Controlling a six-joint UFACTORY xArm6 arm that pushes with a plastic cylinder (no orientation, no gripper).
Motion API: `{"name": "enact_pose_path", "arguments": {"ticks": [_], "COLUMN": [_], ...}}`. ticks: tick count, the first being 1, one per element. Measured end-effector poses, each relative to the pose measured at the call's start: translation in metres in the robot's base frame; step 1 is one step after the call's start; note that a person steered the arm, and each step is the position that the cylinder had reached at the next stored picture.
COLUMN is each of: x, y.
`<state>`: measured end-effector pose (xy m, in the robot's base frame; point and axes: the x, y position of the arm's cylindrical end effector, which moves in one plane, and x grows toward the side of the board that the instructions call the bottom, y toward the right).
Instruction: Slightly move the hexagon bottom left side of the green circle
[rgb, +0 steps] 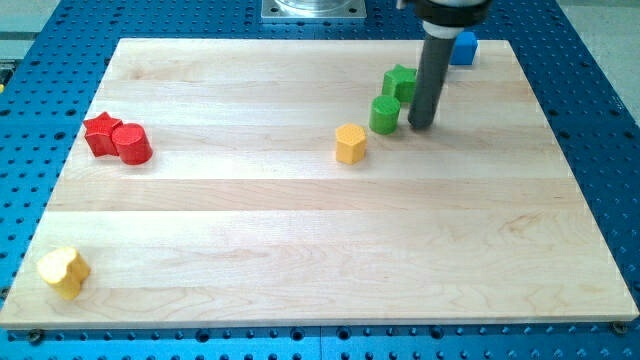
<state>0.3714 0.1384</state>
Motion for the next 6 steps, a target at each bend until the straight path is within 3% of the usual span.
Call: {"name": "enact_pose_path", "arguments": {"ticks": [3,4,5,6], "x": [-0.001,0.036,0.035,0.052], "y": [-0.035,-0.009,-0.067,-0.08]}}
